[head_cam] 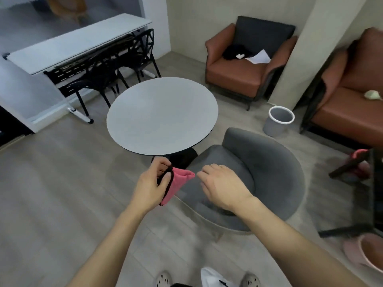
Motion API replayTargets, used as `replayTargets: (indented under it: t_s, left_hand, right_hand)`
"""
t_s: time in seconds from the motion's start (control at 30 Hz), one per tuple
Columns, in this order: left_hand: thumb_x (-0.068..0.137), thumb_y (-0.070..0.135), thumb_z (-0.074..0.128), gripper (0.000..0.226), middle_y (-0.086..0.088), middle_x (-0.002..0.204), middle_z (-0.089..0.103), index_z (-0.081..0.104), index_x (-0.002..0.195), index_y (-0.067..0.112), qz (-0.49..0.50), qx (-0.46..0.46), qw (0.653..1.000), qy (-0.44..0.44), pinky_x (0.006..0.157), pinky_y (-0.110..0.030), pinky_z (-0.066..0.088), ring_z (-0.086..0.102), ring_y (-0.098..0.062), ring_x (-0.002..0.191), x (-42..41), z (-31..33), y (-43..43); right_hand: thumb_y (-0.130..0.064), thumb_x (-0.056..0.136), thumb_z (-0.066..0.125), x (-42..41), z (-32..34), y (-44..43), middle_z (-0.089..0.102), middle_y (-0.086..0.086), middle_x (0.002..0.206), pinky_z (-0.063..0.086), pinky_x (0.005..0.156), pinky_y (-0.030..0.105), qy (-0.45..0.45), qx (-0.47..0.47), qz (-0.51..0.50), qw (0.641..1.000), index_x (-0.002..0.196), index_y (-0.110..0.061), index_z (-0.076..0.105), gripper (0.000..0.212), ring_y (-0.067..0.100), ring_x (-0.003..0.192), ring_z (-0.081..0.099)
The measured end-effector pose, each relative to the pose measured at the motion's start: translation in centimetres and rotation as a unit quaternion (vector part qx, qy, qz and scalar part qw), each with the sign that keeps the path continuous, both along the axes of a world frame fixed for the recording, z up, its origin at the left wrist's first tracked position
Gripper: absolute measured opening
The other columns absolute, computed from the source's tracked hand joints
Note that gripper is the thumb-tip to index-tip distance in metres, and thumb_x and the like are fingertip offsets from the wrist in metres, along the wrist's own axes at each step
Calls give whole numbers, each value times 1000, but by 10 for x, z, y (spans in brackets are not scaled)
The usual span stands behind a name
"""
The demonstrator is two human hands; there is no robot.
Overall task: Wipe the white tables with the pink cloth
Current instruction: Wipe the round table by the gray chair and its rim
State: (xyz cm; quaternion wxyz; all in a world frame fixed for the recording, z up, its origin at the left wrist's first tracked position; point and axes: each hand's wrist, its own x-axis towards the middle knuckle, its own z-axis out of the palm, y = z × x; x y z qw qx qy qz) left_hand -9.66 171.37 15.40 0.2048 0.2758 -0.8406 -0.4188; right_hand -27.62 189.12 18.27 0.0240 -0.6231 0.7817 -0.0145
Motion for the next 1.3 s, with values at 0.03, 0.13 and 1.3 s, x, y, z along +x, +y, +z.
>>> replayTargets:
  t_s: [0.03,0.13,1.3]
  left_hand:
    - [105,12,63,37,19,106,69,53,113,46,-20,-19,1000,-10,83,-18,52,70,-6,99,-21,3,14]
    - [102,7,59,35,11,97,66,52,104,41,-64,-63,995,-31,72,-31,48,64,-15,85,-80,9,61]
    - [81,22,80,48,13,119,71,61,121,38,136,105,985,27,87,-27,58,72,-14,106,-481,-27,113]
  right_hand:
    - [-25,110,43,-17,1,15,63,1,120,48,93,39,-4,-9,-3,1000,125,-20,62,25,25,110,59]
    - [-27,110,46,-68,2,63,64,-2,122,49,94,37,-36,-27,-10,999,126,-22,64,25,22,111,60]
    - [-41,105,59,-510,-27,3,54,-2,99,50,79,43,-249,-2,66,966,96,-25,53,19,26,91,60]
